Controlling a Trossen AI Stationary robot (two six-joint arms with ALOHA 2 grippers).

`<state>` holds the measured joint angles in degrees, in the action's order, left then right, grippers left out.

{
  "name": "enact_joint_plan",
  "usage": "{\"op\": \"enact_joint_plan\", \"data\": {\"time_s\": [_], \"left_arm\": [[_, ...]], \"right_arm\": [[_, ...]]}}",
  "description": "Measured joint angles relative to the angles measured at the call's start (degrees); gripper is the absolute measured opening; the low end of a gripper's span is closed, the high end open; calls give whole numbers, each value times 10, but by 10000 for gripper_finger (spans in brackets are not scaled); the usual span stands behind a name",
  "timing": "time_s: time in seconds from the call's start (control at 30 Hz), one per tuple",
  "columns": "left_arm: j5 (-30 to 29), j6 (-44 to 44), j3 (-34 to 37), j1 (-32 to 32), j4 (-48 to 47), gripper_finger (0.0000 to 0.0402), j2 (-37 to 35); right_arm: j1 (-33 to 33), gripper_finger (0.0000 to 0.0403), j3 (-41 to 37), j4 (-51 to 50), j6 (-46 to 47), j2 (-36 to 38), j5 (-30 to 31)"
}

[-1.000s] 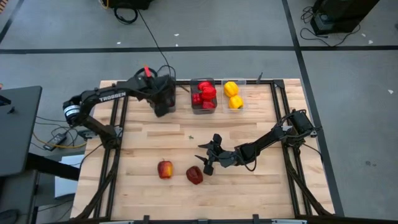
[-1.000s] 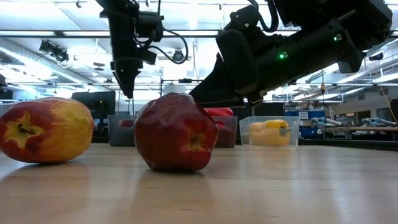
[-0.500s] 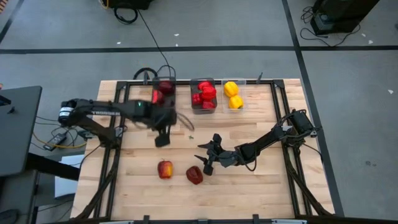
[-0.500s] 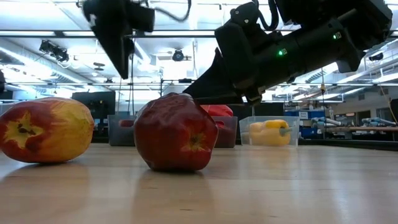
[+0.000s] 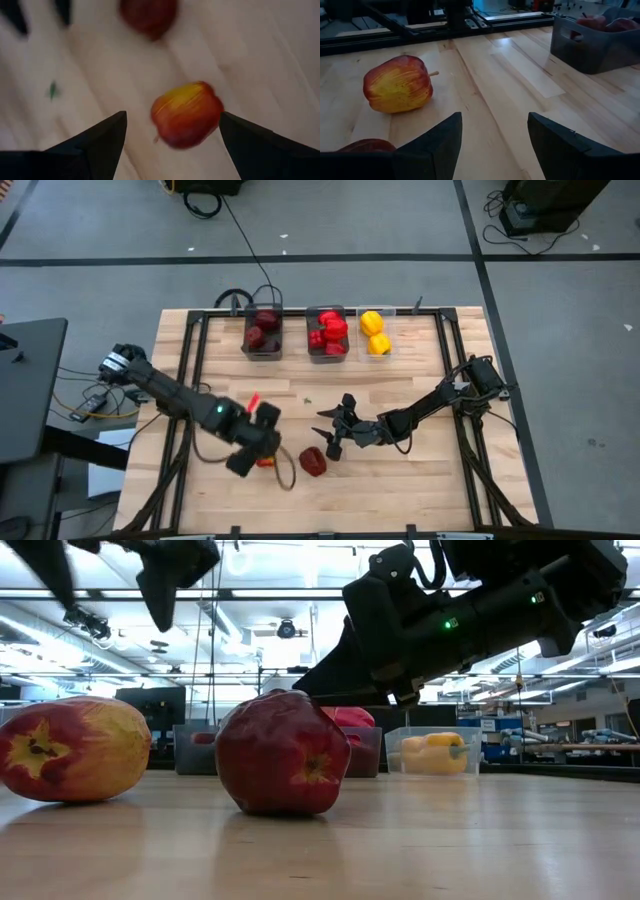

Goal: Sort produce into baskets
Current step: Put the dark red apple into the left black bin

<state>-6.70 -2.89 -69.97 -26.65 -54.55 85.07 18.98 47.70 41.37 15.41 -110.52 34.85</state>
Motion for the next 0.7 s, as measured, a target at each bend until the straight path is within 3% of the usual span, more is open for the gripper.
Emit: {"op": "enact_joint_plan", "data": {"time_s": [0.4, 0.7], "left_arm": [[-36, -188, 0, -58, 3, 321, 130], [-115, -282, -1, -52, -53, 322, 158]], "right_arm": [[0, 236, 0, -2, -6, 0, 0], [0, 236, 0, -11, -6, 0, 0]]}}
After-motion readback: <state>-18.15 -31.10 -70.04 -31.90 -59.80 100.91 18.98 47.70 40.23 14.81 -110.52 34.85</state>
